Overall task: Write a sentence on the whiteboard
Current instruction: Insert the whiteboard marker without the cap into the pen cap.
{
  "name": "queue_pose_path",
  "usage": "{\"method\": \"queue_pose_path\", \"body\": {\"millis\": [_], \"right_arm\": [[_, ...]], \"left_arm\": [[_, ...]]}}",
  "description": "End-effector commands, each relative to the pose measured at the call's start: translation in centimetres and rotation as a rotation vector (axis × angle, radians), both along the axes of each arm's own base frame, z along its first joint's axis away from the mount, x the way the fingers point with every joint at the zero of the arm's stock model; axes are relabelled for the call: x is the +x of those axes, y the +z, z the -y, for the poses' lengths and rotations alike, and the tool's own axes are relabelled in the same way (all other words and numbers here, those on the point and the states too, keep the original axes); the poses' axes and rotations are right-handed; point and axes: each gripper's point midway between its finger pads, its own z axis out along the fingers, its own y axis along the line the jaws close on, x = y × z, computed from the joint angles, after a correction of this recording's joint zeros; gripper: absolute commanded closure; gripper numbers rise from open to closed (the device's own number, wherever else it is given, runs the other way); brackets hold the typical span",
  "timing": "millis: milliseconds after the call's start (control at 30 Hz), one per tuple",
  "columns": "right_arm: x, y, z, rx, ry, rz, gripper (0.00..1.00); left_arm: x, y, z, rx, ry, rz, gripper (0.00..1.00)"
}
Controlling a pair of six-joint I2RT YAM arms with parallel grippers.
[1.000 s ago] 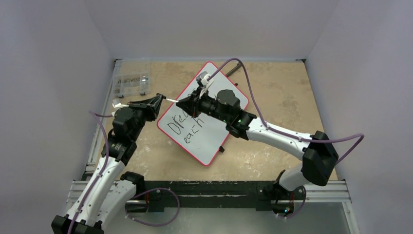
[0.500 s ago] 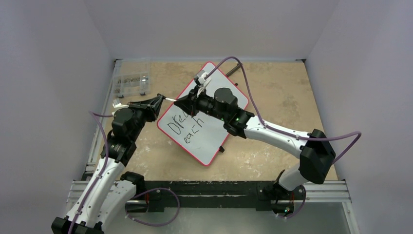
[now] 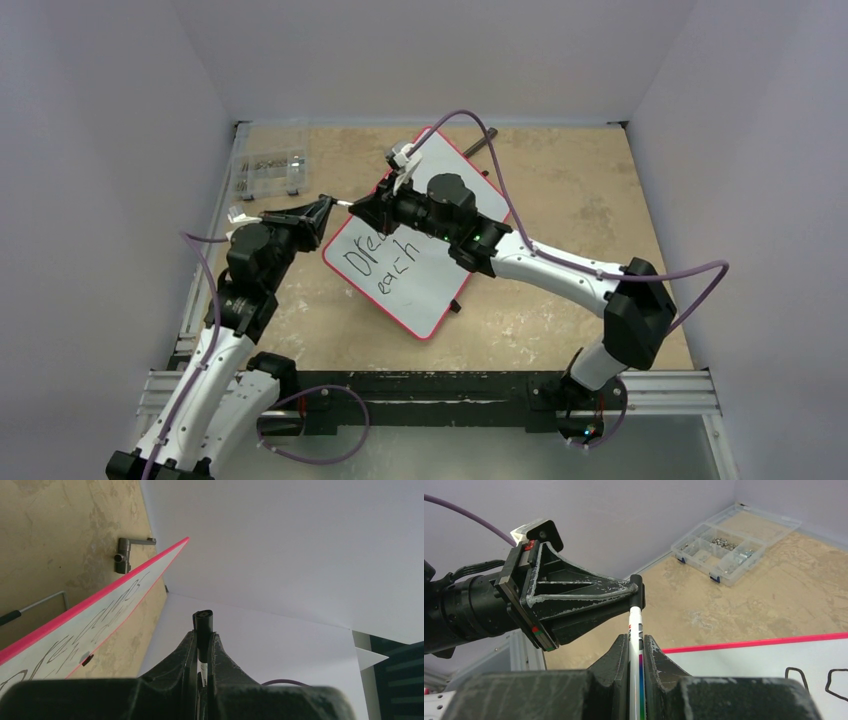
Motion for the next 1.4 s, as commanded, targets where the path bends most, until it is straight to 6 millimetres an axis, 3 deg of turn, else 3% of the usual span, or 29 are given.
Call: {"method": "queue_pose_path", "body": {"millis": [0, 233, 533, 700, 800, 1133, 1367], "right_arm": [[0.4, 2.7, -1.1, 0.032, 0.012, 0.041, 1.00], [0.5, 3.1, -2.7, 0.045, 0.042, 0.033, 1.00], [0.1, 5.1, -4.2, 0.145, 0.103, 0.026, 1.00], [-1.5, 6.5, -5.0, 0.172, 0.219, 0.126, 1.00], [-1.5, 6.7, -5.5, 0.157, 0.239, 0.141, 1.00], [-1.3, 8.6, -6.8, 0.290, 0.260, 0.013, 1.00], [-3.5, 10.9, -7.4, 0.354, 0.400, -0.020, 1.00]], "left_arm": [[-1.2, 2.6, 1.0, 0.014, -0.075, 0.082, 1.00], [-1.6, 3.9, 1.5, 0.032, -0.109, 0.130, 1.00], [-2.8, 6.0, 2.4, 0.020, -0.174, 0.223, 1.00], [-3.6, 6.9, 3.2, -0.007, -0.236, 0.235, 1.00], [-4.2, 8.7, 3.5, -0.014, -0.256, 0.299, 1.00], [-5.3, 10.9, 4.3, 0.067, -0.319, 0.428, 1.00], [-7.1, 13.4, 4.4, 0.151, -0.347, 0.557, 1.00]]}}
